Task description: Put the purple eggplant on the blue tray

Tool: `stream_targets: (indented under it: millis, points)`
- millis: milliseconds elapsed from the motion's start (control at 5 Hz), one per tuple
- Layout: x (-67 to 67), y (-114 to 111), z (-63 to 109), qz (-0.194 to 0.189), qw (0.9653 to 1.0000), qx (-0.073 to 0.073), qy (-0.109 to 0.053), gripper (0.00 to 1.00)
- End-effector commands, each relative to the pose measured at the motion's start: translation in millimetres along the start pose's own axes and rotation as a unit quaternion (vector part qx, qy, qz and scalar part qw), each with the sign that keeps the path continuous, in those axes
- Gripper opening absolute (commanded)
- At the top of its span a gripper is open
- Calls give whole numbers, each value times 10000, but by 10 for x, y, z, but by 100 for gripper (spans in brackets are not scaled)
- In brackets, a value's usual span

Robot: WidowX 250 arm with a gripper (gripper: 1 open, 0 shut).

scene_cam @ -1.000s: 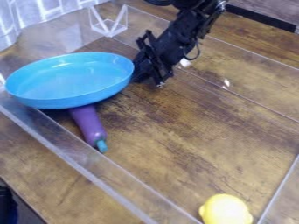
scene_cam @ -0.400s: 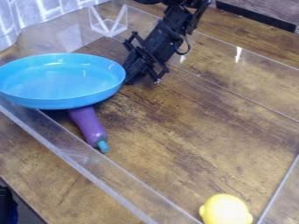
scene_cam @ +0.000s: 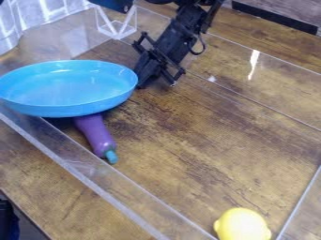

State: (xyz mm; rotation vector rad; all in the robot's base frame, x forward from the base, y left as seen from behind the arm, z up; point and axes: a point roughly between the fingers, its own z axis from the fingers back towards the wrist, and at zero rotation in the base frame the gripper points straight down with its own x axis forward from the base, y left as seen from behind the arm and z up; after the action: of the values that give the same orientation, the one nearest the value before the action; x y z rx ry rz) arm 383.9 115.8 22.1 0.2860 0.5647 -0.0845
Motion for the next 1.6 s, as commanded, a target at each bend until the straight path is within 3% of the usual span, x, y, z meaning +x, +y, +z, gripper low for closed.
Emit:
stream_targets:
  millis: [0,600,1000,1400]
  points:
    - [-170,35,326,94,9995,39,-308,0]
    - [12,19,322,-467,9973,336,-449,0]
    - [74,17,487,-887,9929,543,-568,0]
    - [-29,96,528,-872,9937,454,-547,0]
